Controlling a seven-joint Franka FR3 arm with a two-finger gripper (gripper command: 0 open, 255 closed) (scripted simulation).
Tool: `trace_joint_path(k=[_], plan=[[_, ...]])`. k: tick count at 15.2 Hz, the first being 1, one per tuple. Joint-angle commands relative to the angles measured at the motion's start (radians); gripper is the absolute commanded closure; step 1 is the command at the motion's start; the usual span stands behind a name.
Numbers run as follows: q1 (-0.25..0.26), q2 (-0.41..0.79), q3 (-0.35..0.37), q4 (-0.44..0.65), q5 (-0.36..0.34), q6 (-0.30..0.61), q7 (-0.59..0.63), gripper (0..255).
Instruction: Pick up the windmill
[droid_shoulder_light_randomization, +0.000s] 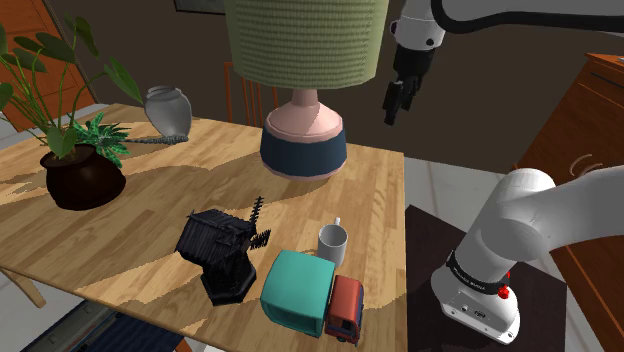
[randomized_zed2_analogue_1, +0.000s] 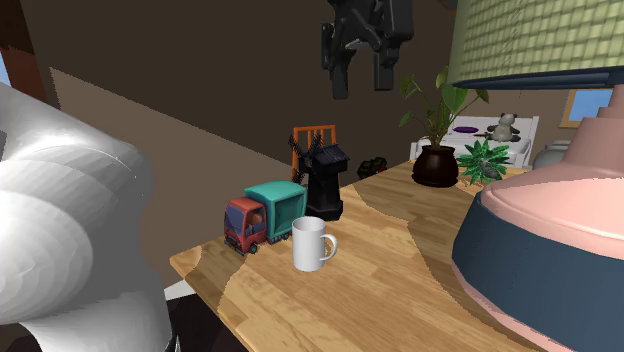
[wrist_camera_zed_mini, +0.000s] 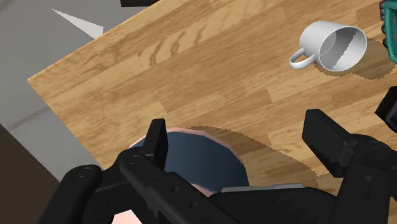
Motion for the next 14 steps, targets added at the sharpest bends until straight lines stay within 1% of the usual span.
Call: trace_joint_path(k=[1,8,14], plan=[[0.000,0.000,0.000,0.000,0.000,0.000,0.000,0],[0.075,0.080,0.061,-0.041,0.140,0.149,0.064,0],[0.140,0.177,0.117,-0.040,0.253,0.284,0.103,0]])
